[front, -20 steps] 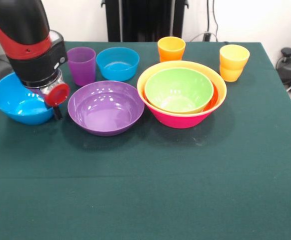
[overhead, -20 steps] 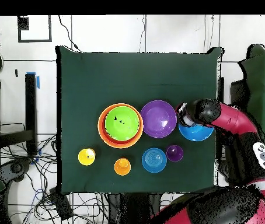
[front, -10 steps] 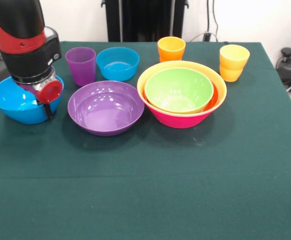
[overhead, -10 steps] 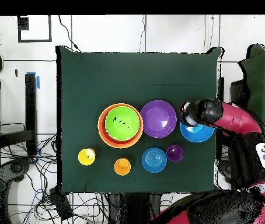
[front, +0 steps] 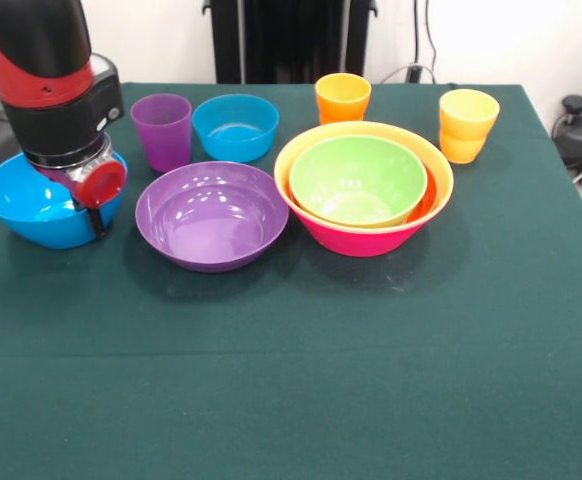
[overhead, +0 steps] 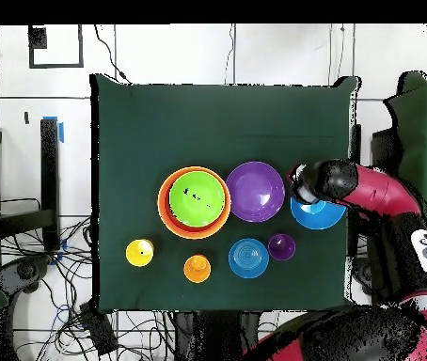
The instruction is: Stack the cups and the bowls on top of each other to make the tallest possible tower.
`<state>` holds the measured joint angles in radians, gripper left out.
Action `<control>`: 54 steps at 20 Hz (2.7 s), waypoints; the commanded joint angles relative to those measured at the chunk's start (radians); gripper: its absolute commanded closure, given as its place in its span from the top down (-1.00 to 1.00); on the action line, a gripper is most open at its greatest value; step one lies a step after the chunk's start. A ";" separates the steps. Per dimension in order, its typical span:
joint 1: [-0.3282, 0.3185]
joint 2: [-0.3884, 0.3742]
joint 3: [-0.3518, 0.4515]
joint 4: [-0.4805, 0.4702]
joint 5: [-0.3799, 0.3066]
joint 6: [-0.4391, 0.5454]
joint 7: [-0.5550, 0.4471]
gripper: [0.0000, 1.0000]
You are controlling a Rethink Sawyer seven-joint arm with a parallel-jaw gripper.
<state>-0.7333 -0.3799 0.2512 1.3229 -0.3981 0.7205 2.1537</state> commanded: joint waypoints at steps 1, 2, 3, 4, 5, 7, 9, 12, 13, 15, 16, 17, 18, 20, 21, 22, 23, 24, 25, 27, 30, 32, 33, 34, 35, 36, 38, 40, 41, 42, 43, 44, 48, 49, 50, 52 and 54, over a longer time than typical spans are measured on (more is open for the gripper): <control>0.045 0.035 0.031 -0.010 -0.072 -0.050 -0.103 -1.00; 0.053 0.021 0.030 -0.014 -0.069 -0.026 -0.109 -1.00; 0.058 0.003 0.031 -0.015 -0.060 0.005 -0.114 -1.00; 0.063 -0.016 0.033 -0.015 -0.049 0.040 -0.120 -1.00; 0.064 -0.035 0.038 -0.013 -0.037 0.071 -0.129 -1.00; 0.068 -0.068 0.043 -0.019 -0.018 0.134 -0.143 -1.00; 0.067 -0.083 0.051 -0.037 -0.005 0.185 -0.158 -1.00; 0.062 -0.084 0.062 -0.058 -0.002 0.217 -0.170 -1.00; 0.059 -0.083 0.067 -0.058 -0.003 0.216 -0.172 -1.00; 0.053 -0.080 0.074 -0.058 -0.004 0.213 -0.175 -1.00; 0.050 -0.079 0.076 -0.056 -0.005 0.211 -0.176 -1.00; 0.047 -0.081 0.079 -0.054 -0.004 0.215 -0.179 -1.00; 0.044 -0.083 0.081 -0.052 -0.003 0.219 -0.182 -1.00; 0.043 -0.086 0.083 -0.051 -0.002 0.223 -0.185 -1.00; 0.043 -0.085 0.084 -0.056 -0.003 0.227 -0.186 -1.00; 0.045 -0.085 0.084 -0.057 -0.003 0.228 -0.186 -1.00; 0.044 -0.087 0.084 -0.054 -0.002 0.228 -0.186 -1.00; 0.043 -0.089 0.085 -0.052 -0.001 0.228 -0.186 -1.00; 0.043 -0.091 0.085 -0.051 -0.001 0.229 -0.187 -1.00; 0.043 -0.095 0.086 -0.045 0.000 0.230 -0.189 -1.00; 0.044 -0.110 0.087 -0.037 0.006 0.247 -0.191 -1.00; 0.048 -0.114 0.089 -0.048 0.007 0.263 -0.196 -1.00; 0.050 -0.114 0.091 -0.052 0.010 0.273 -0.195 -1.00; 0.051 -0.114 0.093 -0.056 0.013 0.282 -0.195 -1.00; 0.054 -0.115 0.093 -0.065 0.014 0.295 -0.193 -1.00; 0.056 -0.122 0.093 -0.064 0.018 0.308 -0.190 -1.00; 0.059 -0.136 0.094 -0.064 0.024 0.331 -0.187 -1.00; 0.064 -0.143 0.096 -0.067 0.031 0.347 -0.177 -1.00; 0.067 -0.146 0.097 -0.072 0.033 0.357 -0.176 -1.00; 0.070 -0.150 0.098 -0.076 0.036 0.366 -0.174 -1.00; 0.072 -0.156 0.098 -0.079 0.041 0.383 -0.171 -1.00; 0.075 -0.163 0.099 -0.081 0.046 0.399 -0.168 -1.00; 0.082 -0.179 0.104 -0.090 0.057 0.430 -0.164 -1.00; 0.083 -0.181 0.107 -0.091 0.058 0.427 -0.165 -1.00; 0.082 -0.182 0.108 -0.089 0.059 0.423 -0.165 -1.00; 0.085 -0.184 0.108 -0.095 0.063 0.432 -0.160 -1.00; 0.089 -0.187 0.109 -0.104 0.067 0.448 -0.159 -1.00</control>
<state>-0.6892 -0.5521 0.2712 1.2635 -0.3442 1.0785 2.1537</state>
